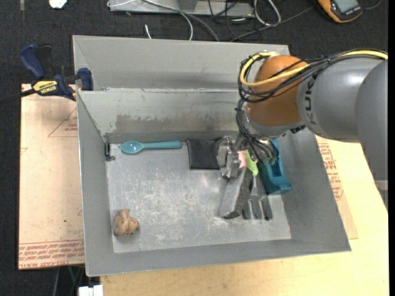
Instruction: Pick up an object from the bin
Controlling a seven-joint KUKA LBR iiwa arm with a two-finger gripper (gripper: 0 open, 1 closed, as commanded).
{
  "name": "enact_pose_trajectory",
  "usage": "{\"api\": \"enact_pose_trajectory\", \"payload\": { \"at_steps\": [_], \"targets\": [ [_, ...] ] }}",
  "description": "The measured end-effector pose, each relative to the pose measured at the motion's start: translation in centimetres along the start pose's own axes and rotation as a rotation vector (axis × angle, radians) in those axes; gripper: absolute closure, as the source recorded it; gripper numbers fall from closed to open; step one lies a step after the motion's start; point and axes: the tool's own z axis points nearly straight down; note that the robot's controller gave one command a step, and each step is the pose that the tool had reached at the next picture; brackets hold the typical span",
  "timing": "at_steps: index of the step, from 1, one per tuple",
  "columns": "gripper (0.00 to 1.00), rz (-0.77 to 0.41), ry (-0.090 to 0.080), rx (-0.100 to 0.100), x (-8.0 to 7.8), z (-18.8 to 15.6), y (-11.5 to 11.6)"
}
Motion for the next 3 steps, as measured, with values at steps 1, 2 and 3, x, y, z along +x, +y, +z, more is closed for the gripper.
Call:
{"api": "enact_pose_trajectory", "payload": {
  "at_steps": [1, 2, 3],
  "targets": [
    [1.00, 0.000, 0.000, 0.000, 0.0, 0.0, 0.0],
    [1.00, -0.080, 0.000, -0.001, 0.4, -7.0, -4.4],
    [1.00, -0.076, 0.003, -0.005, 1.2, -15.8, 0.2]
  ]
}}
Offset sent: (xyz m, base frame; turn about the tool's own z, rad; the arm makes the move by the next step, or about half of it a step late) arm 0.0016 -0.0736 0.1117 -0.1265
